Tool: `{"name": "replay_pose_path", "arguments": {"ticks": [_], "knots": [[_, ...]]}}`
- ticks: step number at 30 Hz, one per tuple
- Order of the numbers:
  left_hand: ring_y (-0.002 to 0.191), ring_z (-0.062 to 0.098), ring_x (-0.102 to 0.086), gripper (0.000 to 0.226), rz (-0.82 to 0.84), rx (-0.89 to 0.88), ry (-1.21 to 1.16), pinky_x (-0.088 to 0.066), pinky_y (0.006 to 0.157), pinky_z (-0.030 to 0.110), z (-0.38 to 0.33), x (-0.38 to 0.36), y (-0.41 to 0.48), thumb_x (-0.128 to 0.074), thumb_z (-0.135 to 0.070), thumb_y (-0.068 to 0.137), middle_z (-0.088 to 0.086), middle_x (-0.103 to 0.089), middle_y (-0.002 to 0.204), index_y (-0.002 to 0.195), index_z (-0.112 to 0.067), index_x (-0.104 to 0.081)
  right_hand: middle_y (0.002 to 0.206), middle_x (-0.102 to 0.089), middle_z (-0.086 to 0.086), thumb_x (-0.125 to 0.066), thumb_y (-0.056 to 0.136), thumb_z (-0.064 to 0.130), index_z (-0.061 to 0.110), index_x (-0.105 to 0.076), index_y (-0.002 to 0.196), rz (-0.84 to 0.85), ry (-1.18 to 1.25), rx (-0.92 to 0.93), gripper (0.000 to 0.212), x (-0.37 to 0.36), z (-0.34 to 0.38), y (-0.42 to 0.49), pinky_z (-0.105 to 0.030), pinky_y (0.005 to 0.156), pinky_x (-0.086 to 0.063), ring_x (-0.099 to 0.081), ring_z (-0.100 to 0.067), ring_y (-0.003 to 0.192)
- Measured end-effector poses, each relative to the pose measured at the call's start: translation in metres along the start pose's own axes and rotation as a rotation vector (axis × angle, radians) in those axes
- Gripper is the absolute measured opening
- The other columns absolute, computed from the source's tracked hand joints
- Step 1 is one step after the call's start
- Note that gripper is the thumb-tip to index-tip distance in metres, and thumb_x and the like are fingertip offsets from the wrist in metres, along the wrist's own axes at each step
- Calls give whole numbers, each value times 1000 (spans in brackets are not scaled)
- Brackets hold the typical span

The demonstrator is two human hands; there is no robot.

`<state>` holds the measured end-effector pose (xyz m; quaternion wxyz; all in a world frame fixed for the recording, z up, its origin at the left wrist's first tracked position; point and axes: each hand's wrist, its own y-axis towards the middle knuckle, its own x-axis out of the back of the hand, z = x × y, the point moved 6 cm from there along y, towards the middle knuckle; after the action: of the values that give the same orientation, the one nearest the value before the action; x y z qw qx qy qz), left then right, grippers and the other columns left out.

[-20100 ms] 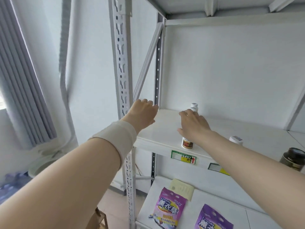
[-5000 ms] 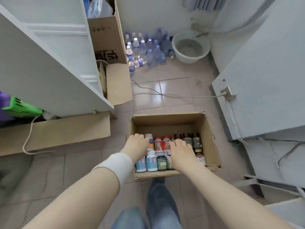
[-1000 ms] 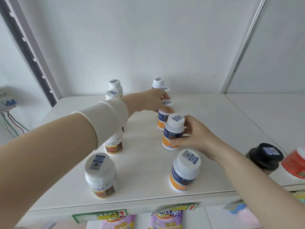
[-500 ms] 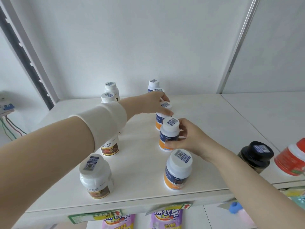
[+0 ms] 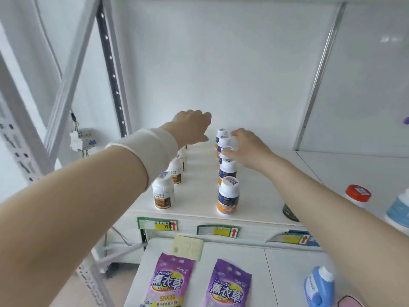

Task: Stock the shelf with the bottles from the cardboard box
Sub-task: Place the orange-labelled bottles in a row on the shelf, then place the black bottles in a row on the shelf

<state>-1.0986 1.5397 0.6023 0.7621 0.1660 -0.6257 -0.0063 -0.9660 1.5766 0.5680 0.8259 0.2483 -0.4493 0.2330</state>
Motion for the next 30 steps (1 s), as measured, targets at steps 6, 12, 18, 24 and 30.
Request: {"name": "replay_pose_path", "arguments": {"ticks": [6,12,18,24,30], "knots": [[114,28,-52,43,-25,103,375,-39,90,32,14,21,-114,-53,-31,94,10,-53,123,127,-6,-42,131,-44,-16,-48,93,28,6,-37,133,-30,-445,268,47,-32,71,-72,-38,93,-38,-43,-33,121],[120,32,-49,48,66,247,456,-39,98,40,69,32,-230,-52,-31,93,15,-49,130,131,-6,-39,137,-41,-14,-46,93,26,8,-36,136,29,-422,409,47,-83,156,-125,-40,98,-35,-40,-31,125],[116,28,-50,37,195,428,398,-38,93,32,170,0,-365,-49,-25,95,11,-51,126,127,-7,-42,142,-35,-14,-45,95,31,9,-30,140,179,-425,603,53,-176,260,-169,-38,105,-31,-36,-31,129],[112,27,-53,32,337,654,288,-41,91,33,288,-62,-513,-51,-20,93,10,-54,122,122,-7,-46,146,-33,-12,-43,96,33,11,-26,144,365,-430,783,56,-321,374,-214,-38,108,-28,-32,-29,134],[121,29,-50,43,446,828,118,-40,97,36,365,-158,-617,-49,-24,95,12,-51,131,133,-7,-40,140,-40,-11,-44,95,34,10,-33,138,569,-512,887,50,-469,418,-246,-37,107,-33,-37,-28,129]]}}
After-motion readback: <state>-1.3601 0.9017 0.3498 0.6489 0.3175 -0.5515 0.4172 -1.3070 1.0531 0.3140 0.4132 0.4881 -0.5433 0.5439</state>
